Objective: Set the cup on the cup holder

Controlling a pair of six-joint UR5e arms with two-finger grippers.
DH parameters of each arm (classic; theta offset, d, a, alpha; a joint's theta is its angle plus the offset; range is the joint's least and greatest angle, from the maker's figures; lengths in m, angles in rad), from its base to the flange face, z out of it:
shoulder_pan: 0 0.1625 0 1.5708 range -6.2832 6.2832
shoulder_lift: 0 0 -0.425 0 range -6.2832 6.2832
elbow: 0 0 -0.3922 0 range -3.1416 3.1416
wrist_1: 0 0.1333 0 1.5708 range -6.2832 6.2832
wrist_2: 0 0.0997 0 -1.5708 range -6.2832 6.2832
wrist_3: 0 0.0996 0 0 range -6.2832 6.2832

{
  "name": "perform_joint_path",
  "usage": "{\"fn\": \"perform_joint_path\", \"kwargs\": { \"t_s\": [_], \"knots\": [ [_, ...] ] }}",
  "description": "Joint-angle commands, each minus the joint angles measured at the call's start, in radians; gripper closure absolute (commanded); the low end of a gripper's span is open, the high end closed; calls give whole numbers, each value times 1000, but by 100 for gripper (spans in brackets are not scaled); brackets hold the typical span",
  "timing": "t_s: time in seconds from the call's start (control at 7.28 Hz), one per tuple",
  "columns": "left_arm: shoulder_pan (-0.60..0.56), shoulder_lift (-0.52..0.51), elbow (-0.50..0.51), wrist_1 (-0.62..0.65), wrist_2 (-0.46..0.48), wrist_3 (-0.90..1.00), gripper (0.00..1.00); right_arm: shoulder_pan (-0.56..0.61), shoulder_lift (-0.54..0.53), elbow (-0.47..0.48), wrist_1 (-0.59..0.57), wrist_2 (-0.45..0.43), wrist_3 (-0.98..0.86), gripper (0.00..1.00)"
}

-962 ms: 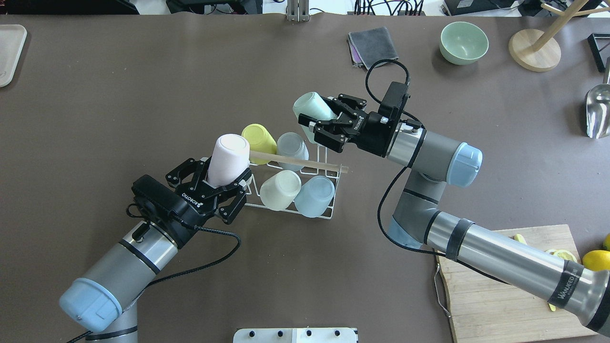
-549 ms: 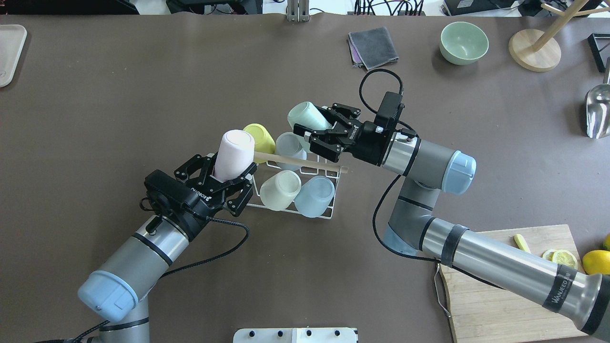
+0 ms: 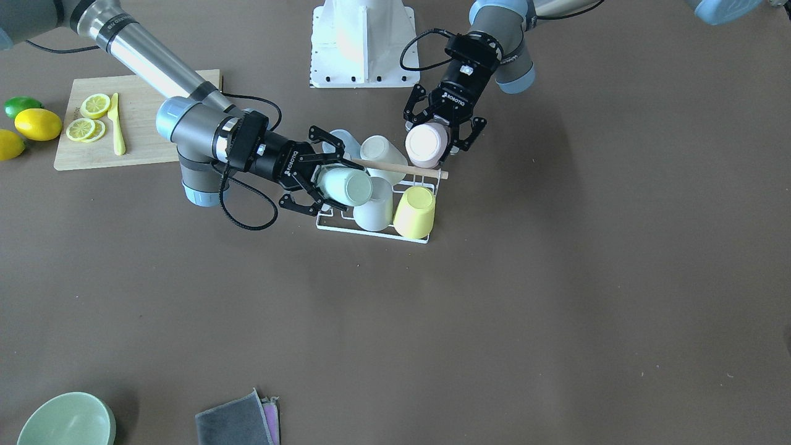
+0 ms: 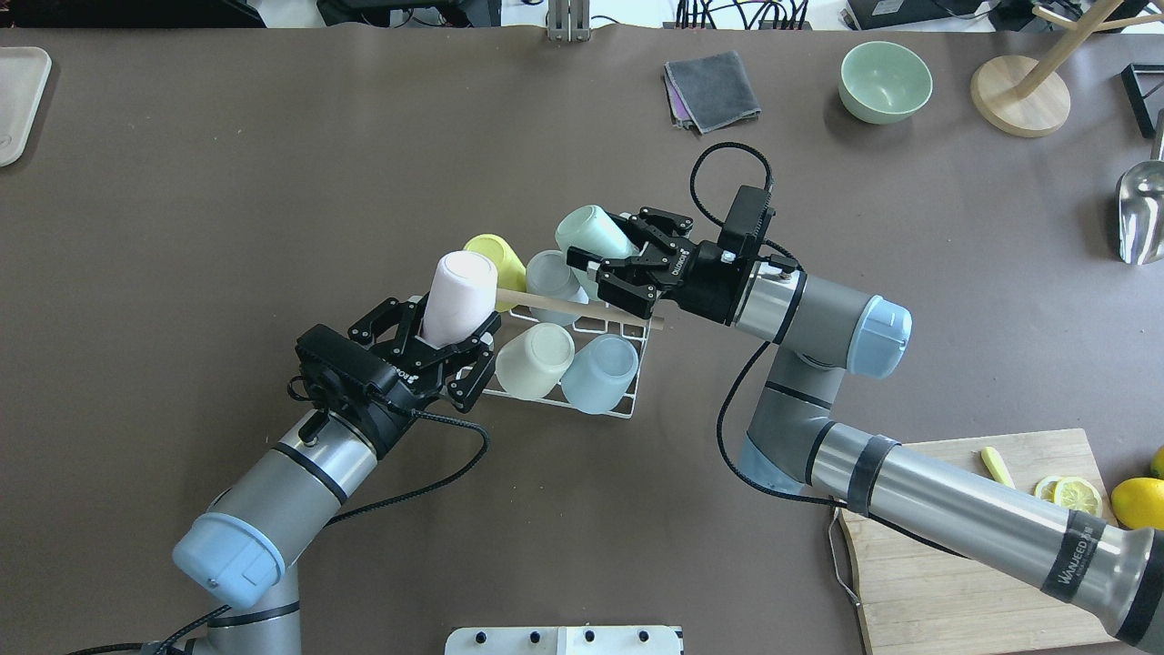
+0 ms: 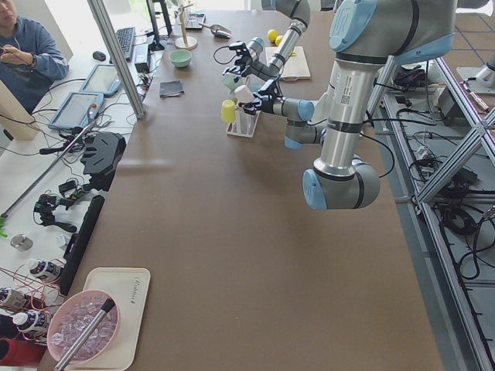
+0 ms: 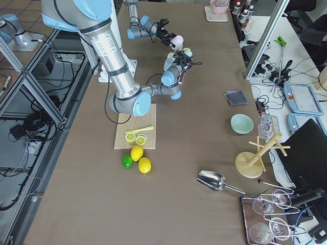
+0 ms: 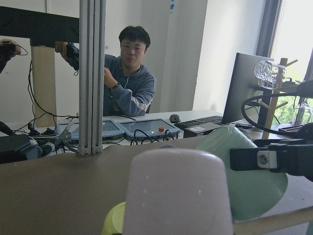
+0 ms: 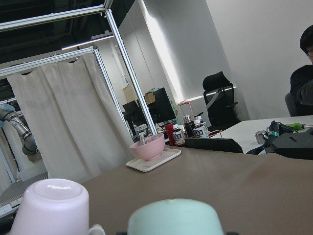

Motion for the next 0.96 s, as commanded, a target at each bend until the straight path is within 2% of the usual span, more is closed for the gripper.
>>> {"fn": "perform_joint_path", "kwargs": {
  "t_s": [0.0,0.27,0.41,0.55,0.69,0.82],
  "knots": [
    [1,-1,18,0,-1,-10,100,-1,-12,3,5,-1,7,100],
    [2,-1,19,0,-4,-13,100,-8,-18,0,37,0,10,100],
    [2,-1,30,0,-4,-15,100,-10,-19,0,37,-9,11,57],
    [2,-1,33,0,-4,-15,100,-10,-19,1,37,-18,8,1],
    [2,-1,38,0,2,-13,100,-5,-19,6,37,-24,10,0],
    [1,-3,53,3,4,-4,1,7,-19,9,37,-24,11,0]
  ]
}}
